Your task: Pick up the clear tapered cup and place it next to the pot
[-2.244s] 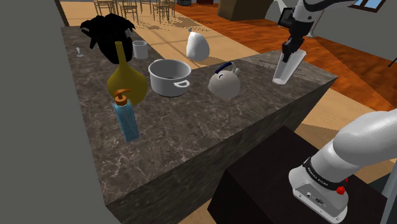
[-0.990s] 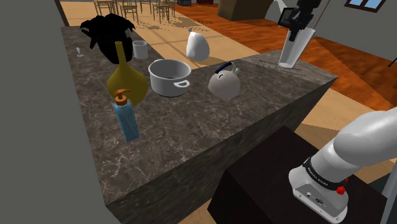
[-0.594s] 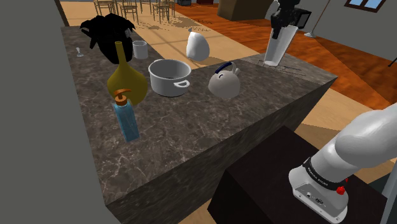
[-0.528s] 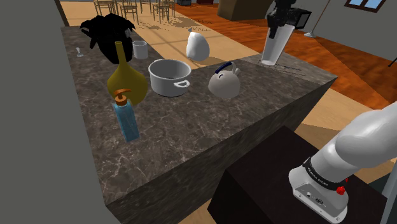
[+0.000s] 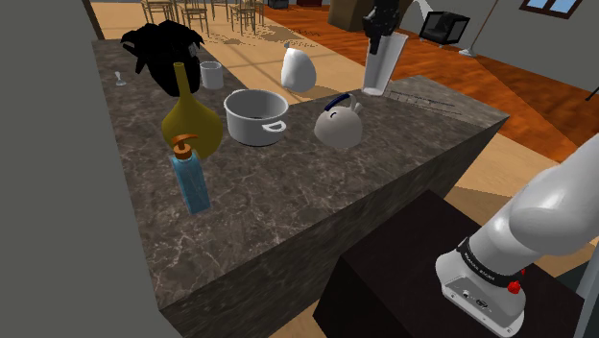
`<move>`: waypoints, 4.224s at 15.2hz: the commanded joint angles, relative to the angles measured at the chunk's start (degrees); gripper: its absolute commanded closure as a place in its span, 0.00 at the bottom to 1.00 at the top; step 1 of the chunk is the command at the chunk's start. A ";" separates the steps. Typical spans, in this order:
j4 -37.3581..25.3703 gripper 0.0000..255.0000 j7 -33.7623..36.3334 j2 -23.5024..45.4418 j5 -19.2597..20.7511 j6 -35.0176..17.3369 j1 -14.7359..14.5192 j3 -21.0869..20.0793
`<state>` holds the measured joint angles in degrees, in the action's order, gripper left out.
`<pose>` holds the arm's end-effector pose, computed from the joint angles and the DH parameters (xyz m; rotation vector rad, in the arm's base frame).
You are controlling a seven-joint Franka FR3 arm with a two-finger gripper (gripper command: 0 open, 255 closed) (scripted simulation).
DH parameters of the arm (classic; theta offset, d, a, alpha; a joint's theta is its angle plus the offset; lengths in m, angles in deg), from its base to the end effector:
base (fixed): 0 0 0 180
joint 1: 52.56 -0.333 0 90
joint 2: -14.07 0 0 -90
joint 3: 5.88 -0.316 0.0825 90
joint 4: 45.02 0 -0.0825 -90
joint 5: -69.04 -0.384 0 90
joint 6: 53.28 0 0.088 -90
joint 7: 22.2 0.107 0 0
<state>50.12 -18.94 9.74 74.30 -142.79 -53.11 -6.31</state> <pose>0.5292 -0.0007 0.6229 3.0477 -0.0603 -0.0294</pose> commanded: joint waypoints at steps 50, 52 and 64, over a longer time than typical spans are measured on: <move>3.67 1.00 13.39 20.66 1.74 -23.21 -5.74 -4.96; 4.59 1.00 13.55 21.12 1.85 -24.58 -5.73 -4.95; 5.26 0.00 13.72 21.64 1.98 -25.75 -5.69 -4.98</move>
<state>55.38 -5.21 31.33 76.27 -168.55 -58.83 -11.32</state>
